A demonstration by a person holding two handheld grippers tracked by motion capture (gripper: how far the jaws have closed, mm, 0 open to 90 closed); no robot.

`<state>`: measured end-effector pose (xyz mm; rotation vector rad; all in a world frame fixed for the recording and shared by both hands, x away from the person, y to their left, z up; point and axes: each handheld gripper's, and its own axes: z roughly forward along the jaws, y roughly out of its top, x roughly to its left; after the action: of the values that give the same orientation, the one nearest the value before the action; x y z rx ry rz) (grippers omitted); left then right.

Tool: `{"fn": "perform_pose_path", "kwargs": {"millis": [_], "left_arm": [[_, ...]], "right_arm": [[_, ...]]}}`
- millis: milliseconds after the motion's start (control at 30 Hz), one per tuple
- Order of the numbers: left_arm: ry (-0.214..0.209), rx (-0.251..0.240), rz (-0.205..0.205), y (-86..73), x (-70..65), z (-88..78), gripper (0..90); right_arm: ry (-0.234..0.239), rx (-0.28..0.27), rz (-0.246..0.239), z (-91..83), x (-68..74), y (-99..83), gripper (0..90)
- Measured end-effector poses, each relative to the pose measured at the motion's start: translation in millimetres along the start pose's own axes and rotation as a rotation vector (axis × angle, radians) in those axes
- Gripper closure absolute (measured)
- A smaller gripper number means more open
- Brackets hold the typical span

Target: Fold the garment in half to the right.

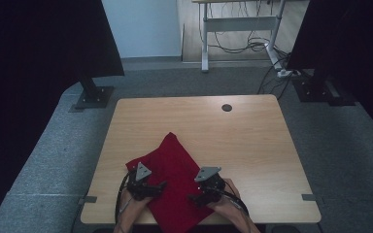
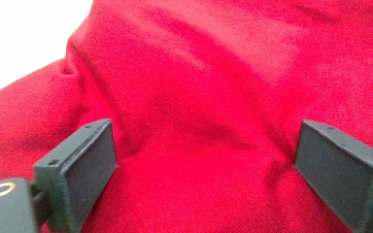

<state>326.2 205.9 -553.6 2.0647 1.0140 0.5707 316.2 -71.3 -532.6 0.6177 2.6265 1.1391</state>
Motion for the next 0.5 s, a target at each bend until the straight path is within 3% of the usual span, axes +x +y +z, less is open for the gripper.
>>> {"fn": "perform_pose_path", "kwargs": {"millis": [167,200,333,367,467,500], "left_arm": [[0.023,-0.019,0.017,4.5,-1.3,-11.1,6.8],[0.006,-0.045,0.007,9.0,-1.6,-23.8,6.8],[-0.004,-0.053,0.001,9.1,-2.1,-28.0,7.0],[-0.037,-0.046,-0.03,3.6,-4.2,-38.3,7.0],[-0.066,-0.03,-0.053,-3.0,-6.5,-41.6,6.8],[-0.08,0.002,-0.065,-9.3,-8.9,-40.8,6.8]], "right_arm": [[0.0,0.041,0.004,7.3,-5.3,-8.8,9.9],[0.001,0.039,0.017,10.9,-9.9,-16.6,10.2],[-0.009,0.035,0.008,11.6,-8.9,-17.4,10.2],[-0.009,0.035,0.008,11.6,-8.9,-17.4,10.2],[-0.014,0.012,0.017,11.5,-8.7,-20.3,10.2],[-0.016,0.006,0.016,11.4,-8.7,-21.1,10.1]]}}
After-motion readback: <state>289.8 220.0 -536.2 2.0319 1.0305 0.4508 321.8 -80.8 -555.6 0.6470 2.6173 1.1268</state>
